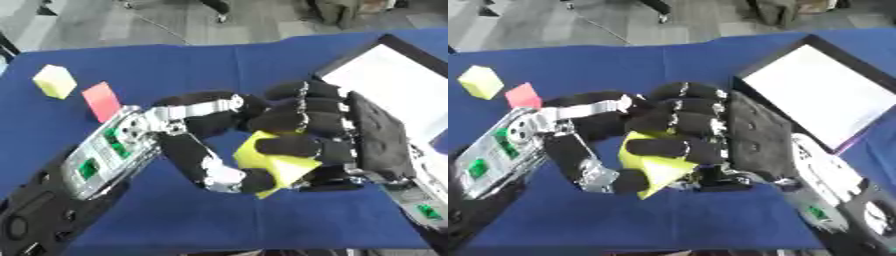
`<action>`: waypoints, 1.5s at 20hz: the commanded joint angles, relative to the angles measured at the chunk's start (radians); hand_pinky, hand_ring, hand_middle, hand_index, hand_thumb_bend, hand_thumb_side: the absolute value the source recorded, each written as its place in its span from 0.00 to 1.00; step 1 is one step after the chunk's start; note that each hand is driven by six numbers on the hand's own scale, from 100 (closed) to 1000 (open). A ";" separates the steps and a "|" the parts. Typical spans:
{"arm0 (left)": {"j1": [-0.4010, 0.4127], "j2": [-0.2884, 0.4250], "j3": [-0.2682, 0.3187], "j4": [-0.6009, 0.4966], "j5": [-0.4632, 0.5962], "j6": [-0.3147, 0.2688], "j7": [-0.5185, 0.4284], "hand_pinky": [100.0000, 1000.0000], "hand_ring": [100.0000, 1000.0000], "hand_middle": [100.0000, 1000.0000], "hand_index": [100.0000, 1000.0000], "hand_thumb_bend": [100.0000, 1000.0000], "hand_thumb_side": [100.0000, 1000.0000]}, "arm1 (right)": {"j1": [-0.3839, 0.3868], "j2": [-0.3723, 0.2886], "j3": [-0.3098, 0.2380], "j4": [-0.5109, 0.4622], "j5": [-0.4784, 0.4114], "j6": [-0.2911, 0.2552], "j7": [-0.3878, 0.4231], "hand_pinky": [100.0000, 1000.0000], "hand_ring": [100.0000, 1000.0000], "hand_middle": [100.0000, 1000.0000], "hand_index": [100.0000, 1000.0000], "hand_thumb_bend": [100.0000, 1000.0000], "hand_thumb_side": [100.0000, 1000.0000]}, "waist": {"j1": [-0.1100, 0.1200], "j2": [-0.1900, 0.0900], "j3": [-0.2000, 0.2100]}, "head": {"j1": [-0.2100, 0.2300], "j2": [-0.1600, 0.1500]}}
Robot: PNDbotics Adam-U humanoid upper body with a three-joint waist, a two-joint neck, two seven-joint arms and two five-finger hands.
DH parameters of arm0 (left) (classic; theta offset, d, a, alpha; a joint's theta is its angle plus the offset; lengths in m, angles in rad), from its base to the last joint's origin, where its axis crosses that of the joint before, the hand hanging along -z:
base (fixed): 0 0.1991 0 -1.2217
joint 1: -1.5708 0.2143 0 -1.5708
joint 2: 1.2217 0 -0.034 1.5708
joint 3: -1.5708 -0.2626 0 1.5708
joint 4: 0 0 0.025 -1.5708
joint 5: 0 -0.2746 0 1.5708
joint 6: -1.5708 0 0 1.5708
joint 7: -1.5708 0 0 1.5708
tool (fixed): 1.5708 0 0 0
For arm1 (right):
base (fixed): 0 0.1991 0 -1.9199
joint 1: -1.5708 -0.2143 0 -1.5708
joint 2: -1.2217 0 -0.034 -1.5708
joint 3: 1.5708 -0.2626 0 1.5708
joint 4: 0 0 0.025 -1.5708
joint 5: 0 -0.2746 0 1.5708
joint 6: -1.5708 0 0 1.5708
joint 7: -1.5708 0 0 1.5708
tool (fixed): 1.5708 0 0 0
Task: Pick up the objects with one hand, pass them to the other hand, and then place them into the box on the other side of the table.
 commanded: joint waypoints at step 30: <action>0.006 0.012 0.156 0.034 0.114 -0.075 -0.051 0.81 0.65 0.67 0.75 0.00 0.94 | 0.007 -0.053 -0.005 -0.010 -0.088 -0.114 0.039 0.70 0.54 0.24 0.22 0.00 0.00 | -0.016 -0.003 0.005 | -0.023 -0.003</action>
